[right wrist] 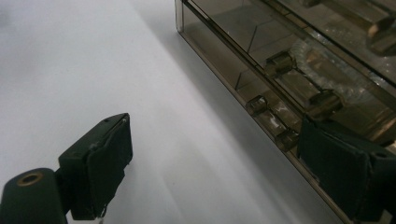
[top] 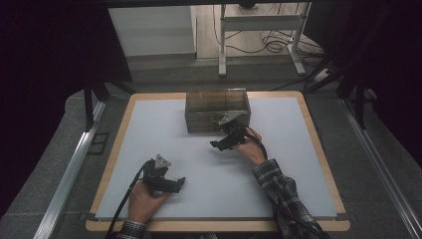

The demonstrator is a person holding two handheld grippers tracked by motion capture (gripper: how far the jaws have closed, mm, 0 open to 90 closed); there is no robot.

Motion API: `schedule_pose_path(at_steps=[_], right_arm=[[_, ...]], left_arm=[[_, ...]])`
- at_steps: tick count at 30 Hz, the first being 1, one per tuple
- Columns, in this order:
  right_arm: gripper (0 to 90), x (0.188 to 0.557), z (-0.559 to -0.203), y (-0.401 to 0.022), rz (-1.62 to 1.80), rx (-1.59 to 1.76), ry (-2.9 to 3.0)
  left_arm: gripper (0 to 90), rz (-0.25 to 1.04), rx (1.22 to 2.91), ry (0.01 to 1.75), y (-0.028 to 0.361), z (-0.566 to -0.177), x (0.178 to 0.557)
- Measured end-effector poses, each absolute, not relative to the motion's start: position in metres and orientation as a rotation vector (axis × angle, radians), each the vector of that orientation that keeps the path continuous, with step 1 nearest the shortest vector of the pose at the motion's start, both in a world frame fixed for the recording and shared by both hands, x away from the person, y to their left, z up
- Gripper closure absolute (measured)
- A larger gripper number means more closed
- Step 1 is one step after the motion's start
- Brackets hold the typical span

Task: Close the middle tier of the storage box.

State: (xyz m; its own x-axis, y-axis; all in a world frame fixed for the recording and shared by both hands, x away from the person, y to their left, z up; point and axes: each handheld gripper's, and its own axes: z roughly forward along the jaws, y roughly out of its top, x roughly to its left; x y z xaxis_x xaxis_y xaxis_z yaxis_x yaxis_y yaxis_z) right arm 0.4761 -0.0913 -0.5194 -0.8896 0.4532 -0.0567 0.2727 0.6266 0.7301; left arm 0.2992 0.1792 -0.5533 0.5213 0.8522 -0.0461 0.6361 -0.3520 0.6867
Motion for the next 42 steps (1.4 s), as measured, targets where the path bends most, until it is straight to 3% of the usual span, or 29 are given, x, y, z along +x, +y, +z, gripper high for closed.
schedule_pose_path(at_steps=[42], right_arm=[[9.3, 0.450, -0.512, -0.100, 1.128, 0.522, 2.621]], left_arm=[[0.0, 0.423, 2.106, 1.206, 0.179, -0.553, 0.299]])
